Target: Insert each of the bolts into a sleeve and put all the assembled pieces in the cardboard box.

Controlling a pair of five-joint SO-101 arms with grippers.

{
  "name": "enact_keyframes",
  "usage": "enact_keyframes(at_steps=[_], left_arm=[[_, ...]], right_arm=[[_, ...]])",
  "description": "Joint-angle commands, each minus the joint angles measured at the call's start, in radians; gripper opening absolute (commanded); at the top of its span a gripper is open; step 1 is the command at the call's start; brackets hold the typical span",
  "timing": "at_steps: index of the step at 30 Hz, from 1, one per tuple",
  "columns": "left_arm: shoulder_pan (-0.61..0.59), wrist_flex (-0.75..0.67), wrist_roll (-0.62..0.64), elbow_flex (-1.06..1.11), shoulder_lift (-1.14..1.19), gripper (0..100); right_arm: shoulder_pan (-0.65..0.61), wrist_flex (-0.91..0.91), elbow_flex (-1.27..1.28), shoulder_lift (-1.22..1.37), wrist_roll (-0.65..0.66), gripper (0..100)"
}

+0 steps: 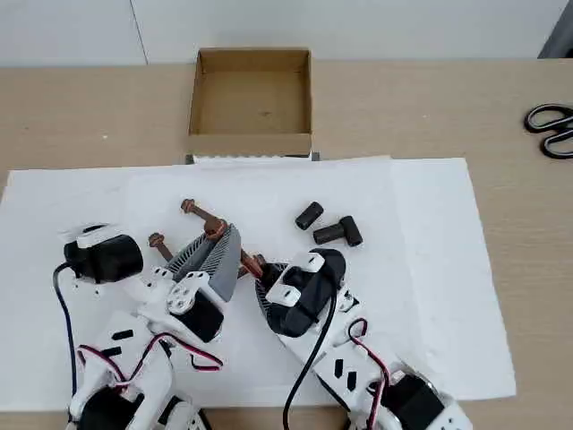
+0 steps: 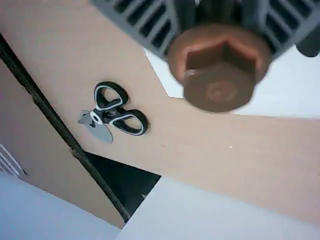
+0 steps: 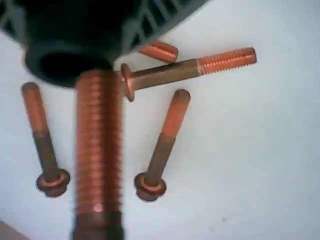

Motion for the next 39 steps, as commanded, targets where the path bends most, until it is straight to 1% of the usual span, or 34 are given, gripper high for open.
enact_keyframes(at_steps=[1, 5, 10, 17, 19, 22, 24, 27, 30, 34, 36, 39], left_arm=[[0.011, -0.028, 0.002, -0.004, -0.005, 1], [0.015, -0.028, 0.002, -0.002, -0.005, 1], [0.017, -0.029, 0.000, 0.016, -0.005, 1], [0.017, -0.018, -0.003, 0.025, -0.005, 1], [0.032, 0.009, -0.008, 0.022, -0.005, 1], [0.118, 0.094, -0.100, 0.018, -0.006, 1], [0.166, 0.150, -0.137, -0.004, -0.006, 1], [0.213, 0.212, -0.141, -0.027, -0.002, 1], [0.224, 0.261, -0.143, -0.025, -0.002, 1], [0.222, 0.262, -0.213, 0.004, 0.000, 1], [0.218, 0.230, -0.244, 0.025, -0.002, 1], [0.186, 0.189, -0.253, 0.030, -0.005, 1]], right_arm=[[-0.008, -0.025, -0.014, -0.005, 0.011, 0.4], [-0.016, -0.031, -0.014, -0.005, 0.011, 0.4], [-0.084, -0.028, -0.014, -0.005, 0.012, 0.4], [-0.084, -0.031, -0.014, -0.005, 0.012, 0.4], [-0.084, -0.031, -0.014, -0.005, 0.012, 0.4], [-0.082, -0.030, -0.014, -0.005, 0.037, 0.4], [-0.082, -0.033, -0.014, -0.005, 0.061, 0.4], [-0.082, -0.033, -0.014, -0.005, 0.064, 0.4], [-0.082, -0.033, -0.023, -0.005, 0.064, 0.4], [-0.082, -0.033, -0.035, -0.005, 0.064, 0.4], [-0.082, -0.033, -0.035, -0.005, 0.064, 0.4], [-0.082, -0.033, -0.035, -0.005, 0.066, 0.4]])
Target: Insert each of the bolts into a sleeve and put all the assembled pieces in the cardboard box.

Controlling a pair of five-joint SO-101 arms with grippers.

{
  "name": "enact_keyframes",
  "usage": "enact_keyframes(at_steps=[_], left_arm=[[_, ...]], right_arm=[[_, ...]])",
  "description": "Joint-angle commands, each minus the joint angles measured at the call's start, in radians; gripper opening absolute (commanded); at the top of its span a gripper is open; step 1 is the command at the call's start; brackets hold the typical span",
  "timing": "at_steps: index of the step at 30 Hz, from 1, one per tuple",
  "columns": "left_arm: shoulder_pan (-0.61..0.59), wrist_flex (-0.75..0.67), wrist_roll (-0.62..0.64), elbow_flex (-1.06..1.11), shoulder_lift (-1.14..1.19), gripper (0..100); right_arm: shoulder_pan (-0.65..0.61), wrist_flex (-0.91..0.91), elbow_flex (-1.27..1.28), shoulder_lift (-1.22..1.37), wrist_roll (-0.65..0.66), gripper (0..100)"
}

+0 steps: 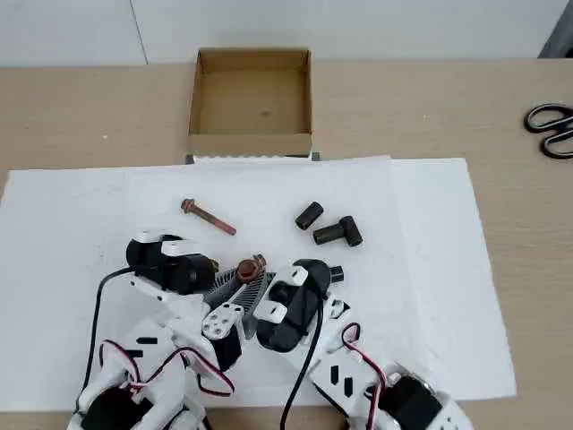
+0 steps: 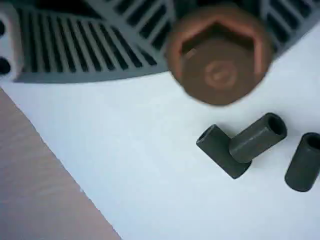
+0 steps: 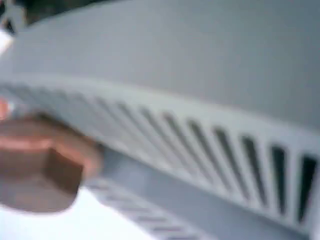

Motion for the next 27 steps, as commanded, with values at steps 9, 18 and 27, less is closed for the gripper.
enact_keyframes(at_steps=[9, 18, 27], left_arm=[[-0.069, 0.008, -0.018, -0.039, 0.006, 18], [-0.130, 0.043, -0.129, -0.150, 0.008, 18], [-0.193, 0.043, -0.187, -0.315, 0.008, 7]], right_arm=[[-0.008, -0.033, -0.031, -0.005, 0.021, 0.4], [0.058, -0.031, -0.031, -0.005, 0.021, 0.4], [0.062, -0.024, -0.029, -0.005, 0.020, 0.4]])
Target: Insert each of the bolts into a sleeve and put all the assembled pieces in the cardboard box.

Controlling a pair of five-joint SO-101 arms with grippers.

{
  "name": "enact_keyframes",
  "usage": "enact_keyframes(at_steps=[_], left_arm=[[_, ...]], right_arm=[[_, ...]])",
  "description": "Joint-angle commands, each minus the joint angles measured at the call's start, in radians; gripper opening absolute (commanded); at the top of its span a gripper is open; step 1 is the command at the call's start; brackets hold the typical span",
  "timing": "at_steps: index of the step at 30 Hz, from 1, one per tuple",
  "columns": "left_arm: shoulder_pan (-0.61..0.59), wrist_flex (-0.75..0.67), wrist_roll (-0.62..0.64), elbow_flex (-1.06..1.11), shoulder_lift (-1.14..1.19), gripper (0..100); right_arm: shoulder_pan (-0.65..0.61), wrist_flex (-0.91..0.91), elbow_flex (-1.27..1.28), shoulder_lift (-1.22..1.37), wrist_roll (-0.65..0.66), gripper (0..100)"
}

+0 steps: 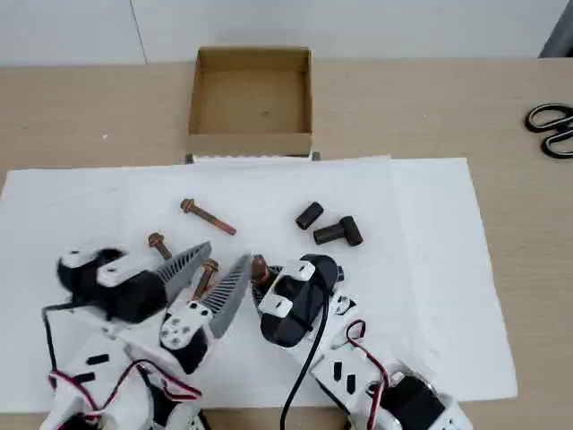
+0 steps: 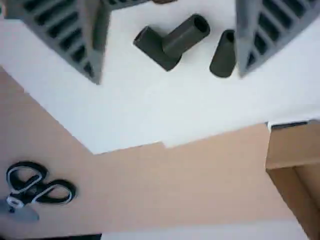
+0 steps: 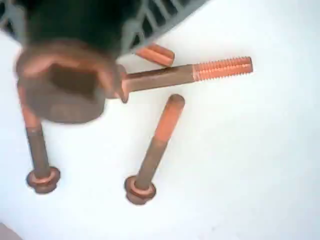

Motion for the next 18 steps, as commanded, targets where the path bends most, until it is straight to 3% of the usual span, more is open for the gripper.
enact_keyframes(at_steps=[1, 8, 12, 18], left_arm=[[-0.003, -0.003, -0.006, -0.081, 0.002, 3], [-0.015, 0.005, -0.009, -0.084, -0.002, 0], [-0.184, 0.003, -0.025, 0.010, -0.002, 1], [-0.434, -0.003, -0.199, 0.259, -0.002, 1]], right_arm=[[0.010, -0.024, -0.029, -0.005, 0.008, 0.4], [0.016, -0.022, -0.029, -0.005, 0.006, 0.4], [0.114, 0.087, -0.040, -0.005, -0.002, 0.4], [0.351, 0.211, -0.107, -0.005, -0.180, 0.4]])
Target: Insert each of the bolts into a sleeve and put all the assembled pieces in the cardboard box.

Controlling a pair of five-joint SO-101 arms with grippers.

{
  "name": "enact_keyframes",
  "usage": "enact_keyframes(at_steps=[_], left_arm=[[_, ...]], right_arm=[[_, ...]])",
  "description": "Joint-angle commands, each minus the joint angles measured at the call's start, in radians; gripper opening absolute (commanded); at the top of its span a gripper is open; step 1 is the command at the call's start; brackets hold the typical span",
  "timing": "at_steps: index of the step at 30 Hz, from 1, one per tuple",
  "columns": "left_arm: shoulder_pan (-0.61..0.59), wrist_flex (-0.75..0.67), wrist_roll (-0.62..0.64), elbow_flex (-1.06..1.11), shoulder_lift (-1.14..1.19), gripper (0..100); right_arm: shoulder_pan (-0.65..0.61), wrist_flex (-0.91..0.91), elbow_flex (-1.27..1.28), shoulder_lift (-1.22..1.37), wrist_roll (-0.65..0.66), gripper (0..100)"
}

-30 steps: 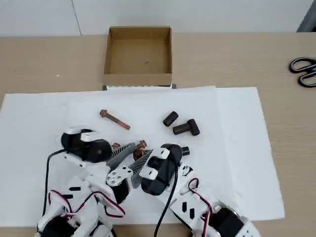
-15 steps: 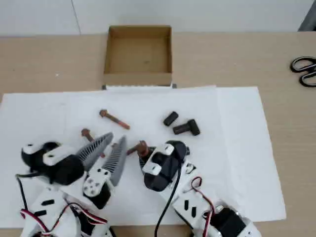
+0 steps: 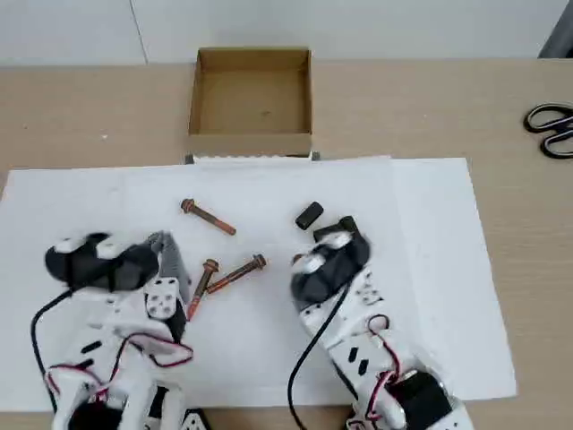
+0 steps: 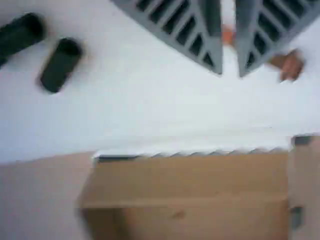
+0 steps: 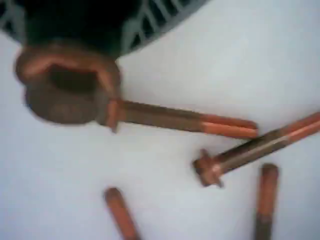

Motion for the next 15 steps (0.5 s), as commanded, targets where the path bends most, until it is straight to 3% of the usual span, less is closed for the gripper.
enact_keyframes(at_steps=[1, 9, 15], left_arm=[[-0.101, -0.003, -0.074, 0.140, 0.002, 1], [-0.110, -0.115, -0.075, 0.348, 0.000, 1], [-0.112, -0.170, -0.075, 0.433, 0.000, 1]], right_arm=[[0.119, 0.015, -0.081, -0.005, -0.055, 0.4], [0.220, 0.012, -0.229, 0.033, -0.058, 0.4], [0.239, 0.013, -0.517, 0.374, -0.146, 0.4]])
